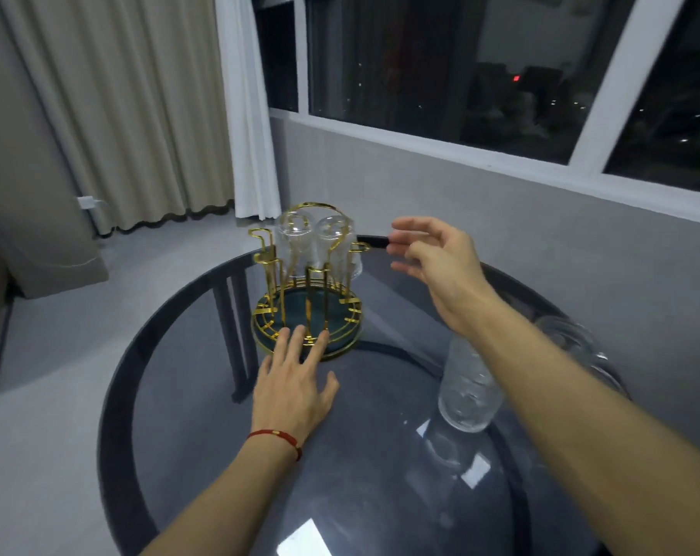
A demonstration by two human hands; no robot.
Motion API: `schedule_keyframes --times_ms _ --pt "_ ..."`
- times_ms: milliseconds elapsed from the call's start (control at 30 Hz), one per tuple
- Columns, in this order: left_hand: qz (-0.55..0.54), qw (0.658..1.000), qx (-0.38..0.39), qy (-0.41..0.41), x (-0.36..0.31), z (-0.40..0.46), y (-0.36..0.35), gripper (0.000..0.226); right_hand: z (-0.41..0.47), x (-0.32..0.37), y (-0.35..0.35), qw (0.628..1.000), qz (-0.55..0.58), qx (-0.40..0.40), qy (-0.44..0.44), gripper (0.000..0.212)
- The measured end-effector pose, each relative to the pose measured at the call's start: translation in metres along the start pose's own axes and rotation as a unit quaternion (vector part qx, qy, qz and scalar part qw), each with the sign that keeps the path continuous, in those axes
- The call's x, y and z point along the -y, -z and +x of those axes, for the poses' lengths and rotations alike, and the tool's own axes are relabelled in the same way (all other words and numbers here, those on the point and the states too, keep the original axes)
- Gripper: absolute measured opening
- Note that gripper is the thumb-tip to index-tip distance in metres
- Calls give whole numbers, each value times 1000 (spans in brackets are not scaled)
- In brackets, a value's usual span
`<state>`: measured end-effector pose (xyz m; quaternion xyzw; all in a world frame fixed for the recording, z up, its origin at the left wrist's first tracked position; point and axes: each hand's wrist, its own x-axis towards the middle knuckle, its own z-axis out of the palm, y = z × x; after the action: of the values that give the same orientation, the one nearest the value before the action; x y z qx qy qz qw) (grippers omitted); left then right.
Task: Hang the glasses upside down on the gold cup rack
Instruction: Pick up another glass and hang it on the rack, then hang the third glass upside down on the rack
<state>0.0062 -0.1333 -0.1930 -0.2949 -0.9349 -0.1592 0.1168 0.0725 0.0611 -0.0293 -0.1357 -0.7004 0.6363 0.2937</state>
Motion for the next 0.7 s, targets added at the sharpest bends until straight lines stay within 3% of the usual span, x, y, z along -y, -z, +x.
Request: schedule_keyframes --times_ms 233,333,467,700 --pt "21 997 -54 -52 -36 -20 23 60 -117 -16 72 998 -47 -21 39 51" --pt "-131 984 -59 -109 -81 -31 29 66 -143 -23 103 994 -101 -31 36 48" --pt "-329 940 22 -86 -142 -47 26 96 -161 -24 137 989 -126 -62 37 45" --pt "-364 927 79 -37 -170 -34 20 113 -172 -28 162 990 -121 -57 -42 42"
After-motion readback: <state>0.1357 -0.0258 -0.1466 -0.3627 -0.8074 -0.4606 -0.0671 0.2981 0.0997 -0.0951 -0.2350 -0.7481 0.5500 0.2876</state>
